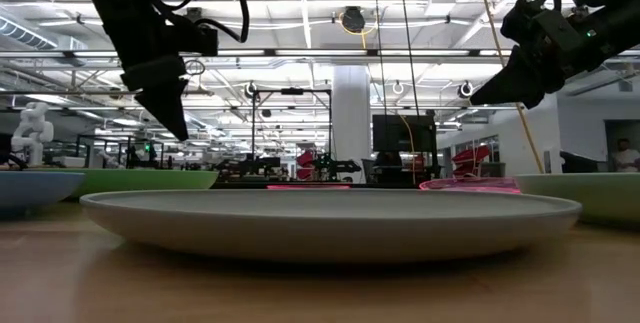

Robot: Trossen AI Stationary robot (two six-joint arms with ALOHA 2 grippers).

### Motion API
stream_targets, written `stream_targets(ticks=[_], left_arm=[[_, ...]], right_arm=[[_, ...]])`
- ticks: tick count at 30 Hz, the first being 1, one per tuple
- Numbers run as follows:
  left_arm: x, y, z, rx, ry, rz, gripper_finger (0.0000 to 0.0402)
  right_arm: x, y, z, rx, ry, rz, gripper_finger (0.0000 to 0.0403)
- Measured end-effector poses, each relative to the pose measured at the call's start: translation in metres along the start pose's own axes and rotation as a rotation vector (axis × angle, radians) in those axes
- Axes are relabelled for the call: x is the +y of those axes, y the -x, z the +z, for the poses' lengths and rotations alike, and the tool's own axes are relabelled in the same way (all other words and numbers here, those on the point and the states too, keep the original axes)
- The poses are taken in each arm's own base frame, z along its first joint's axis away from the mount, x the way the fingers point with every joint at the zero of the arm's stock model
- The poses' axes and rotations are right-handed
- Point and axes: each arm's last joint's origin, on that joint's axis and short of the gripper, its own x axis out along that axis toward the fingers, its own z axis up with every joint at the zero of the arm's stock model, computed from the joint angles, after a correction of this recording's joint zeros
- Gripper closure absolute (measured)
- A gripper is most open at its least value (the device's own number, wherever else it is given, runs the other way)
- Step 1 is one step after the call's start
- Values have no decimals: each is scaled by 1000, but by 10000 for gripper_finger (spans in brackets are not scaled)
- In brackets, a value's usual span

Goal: Stack plastic plates
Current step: Stack the light green plate on top of the gray plate

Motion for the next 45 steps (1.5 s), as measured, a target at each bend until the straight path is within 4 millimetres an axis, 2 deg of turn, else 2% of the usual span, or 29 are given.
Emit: stream_targets(ticks=[33,45], left_arm=[[8,-4,3,9,52,29,274],[12,-3,-10,126,82,63,274]], right_arm=[[0,0,0,1,17,-1,392],[0,0,0,0,13,0,392]])
